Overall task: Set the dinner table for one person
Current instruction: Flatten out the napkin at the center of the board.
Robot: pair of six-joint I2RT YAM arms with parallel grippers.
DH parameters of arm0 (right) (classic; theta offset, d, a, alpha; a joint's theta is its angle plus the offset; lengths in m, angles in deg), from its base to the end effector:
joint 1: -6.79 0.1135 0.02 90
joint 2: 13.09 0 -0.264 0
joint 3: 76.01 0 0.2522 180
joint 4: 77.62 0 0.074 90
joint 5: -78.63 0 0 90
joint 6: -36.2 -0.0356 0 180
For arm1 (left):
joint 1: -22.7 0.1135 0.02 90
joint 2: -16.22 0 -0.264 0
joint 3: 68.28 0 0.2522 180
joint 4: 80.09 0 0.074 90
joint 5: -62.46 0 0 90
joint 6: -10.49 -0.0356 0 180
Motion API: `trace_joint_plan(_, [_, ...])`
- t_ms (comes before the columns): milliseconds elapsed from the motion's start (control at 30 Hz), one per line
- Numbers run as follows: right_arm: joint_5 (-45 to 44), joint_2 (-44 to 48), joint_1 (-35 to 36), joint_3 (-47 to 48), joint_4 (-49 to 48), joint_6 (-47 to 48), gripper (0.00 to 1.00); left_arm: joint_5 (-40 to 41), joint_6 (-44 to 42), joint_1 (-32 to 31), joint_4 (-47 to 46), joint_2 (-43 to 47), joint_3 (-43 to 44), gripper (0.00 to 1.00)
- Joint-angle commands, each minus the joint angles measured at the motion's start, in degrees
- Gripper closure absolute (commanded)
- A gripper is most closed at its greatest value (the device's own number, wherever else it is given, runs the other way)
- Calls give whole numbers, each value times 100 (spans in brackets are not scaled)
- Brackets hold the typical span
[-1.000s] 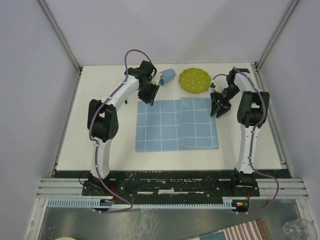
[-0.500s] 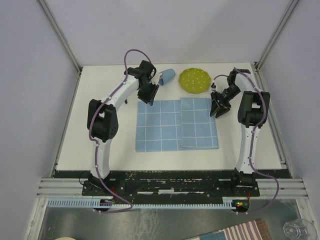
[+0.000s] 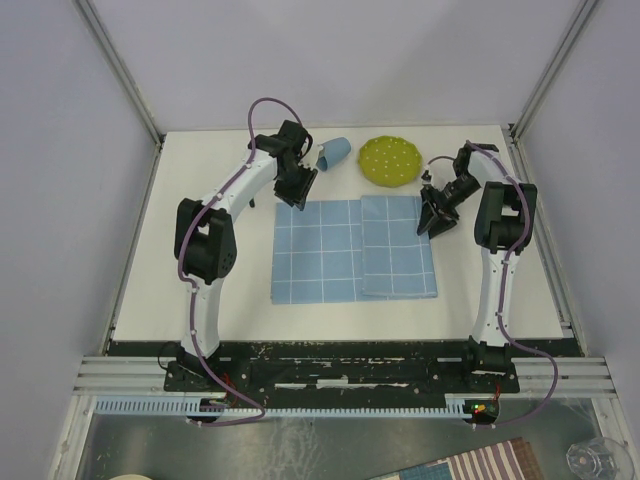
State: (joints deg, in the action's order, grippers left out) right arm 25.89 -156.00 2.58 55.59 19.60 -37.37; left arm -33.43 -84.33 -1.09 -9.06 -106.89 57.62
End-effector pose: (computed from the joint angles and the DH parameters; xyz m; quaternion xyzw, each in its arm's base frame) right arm 0.4458 -0.0112 0.1262 0.0484 -0.9354 -0.3375 0.0936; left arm 0.4164 -0.1876 0.2453 0.2517 0.9479 -0.0808 0.1776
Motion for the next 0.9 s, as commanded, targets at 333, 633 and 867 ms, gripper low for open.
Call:
trace_joint_plan(333, [276,260,21,-202,-204,131,98,96,-332,30,-29,200,352,59])
trace_joint_plan(633, [149,1710,-244,-159,28,316,98,114,-456,38,-29,242,366,59])
trace_joint_plan(867, [184,2714,-502,248,530,539,98,180,-588,42,-24,362,369,59])
